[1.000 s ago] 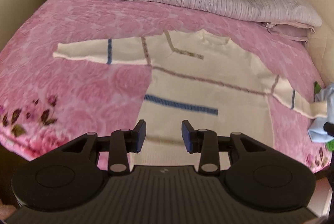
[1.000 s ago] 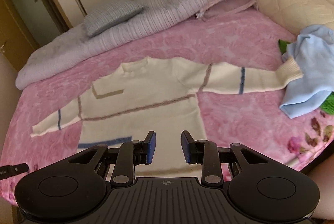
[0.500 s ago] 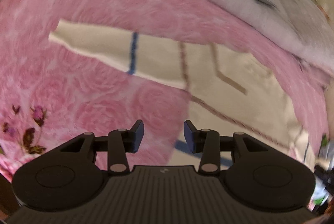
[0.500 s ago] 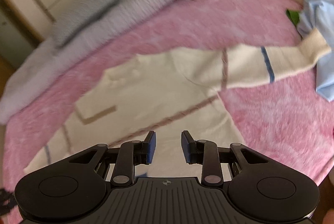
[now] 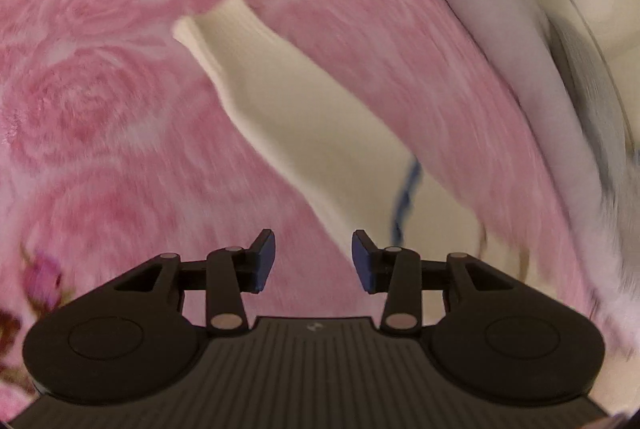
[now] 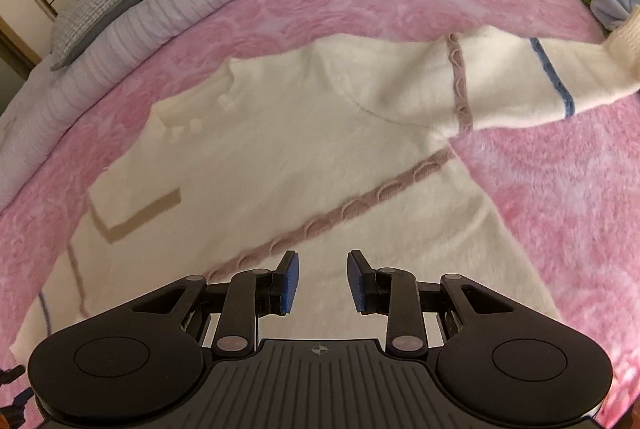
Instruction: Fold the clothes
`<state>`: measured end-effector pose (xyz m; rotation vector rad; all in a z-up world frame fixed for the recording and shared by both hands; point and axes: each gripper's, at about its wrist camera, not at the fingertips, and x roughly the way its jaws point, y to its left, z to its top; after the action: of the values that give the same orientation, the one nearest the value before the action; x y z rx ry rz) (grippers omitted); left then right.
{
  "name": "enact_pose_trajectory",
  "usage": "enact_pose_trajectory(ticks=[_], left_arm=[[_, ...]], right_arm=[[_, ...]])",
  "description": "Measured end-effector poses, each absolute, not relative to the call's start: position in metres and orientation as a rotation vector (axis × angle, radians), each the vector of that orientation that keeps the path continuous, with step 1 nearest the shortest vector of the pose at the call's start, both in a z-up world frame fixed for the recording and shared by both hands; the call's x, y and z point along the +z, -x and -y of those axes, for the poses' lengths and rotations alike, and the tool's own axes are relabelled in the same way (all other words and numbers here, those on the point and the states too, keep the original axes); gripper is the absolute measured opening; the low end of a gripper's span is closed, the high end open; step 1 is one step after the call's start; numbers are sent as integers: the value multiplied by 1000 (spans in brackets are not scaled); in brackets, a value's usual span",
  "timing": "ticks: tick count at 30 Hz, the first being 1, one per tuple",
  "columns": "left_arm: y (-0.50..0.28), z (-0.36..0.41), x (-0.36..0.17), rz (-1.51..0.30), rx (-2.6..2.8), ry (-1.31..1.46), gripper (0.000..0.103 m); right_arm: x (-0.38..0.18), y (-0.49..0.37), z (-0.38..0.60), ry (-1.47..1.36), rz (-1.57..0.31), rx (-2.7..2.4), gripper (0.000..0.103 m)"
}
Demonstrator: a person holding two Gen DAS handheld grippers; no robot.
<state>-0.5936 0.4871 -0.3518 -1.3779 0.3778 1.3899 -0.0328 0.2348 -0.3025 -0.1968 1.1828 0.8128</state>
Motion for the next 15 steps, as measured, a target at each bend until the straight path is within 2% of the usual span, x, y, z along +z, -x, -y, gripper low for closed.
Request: enact_pose_trajectory(ticks=[11, 13, 14, 15], left_arm=[[644, -526, -392, -109, 1566, 1407, 37], [643, -529, -392, -90, 1585, 1380, 33], [640, -532, -392, -106, 1586, 1369, 22], [638, -535, -391, -123, 1588, 1359, 2]], right_arm=[[-338, 10, -259, 252, -1176, 802, 31], [-342, 9, -259, 268, -1184, 810, 31], [-344, 7, -258, 274, -1186, 808, 31], [-346, 5, -257, 274, -1188, 805, 31]])
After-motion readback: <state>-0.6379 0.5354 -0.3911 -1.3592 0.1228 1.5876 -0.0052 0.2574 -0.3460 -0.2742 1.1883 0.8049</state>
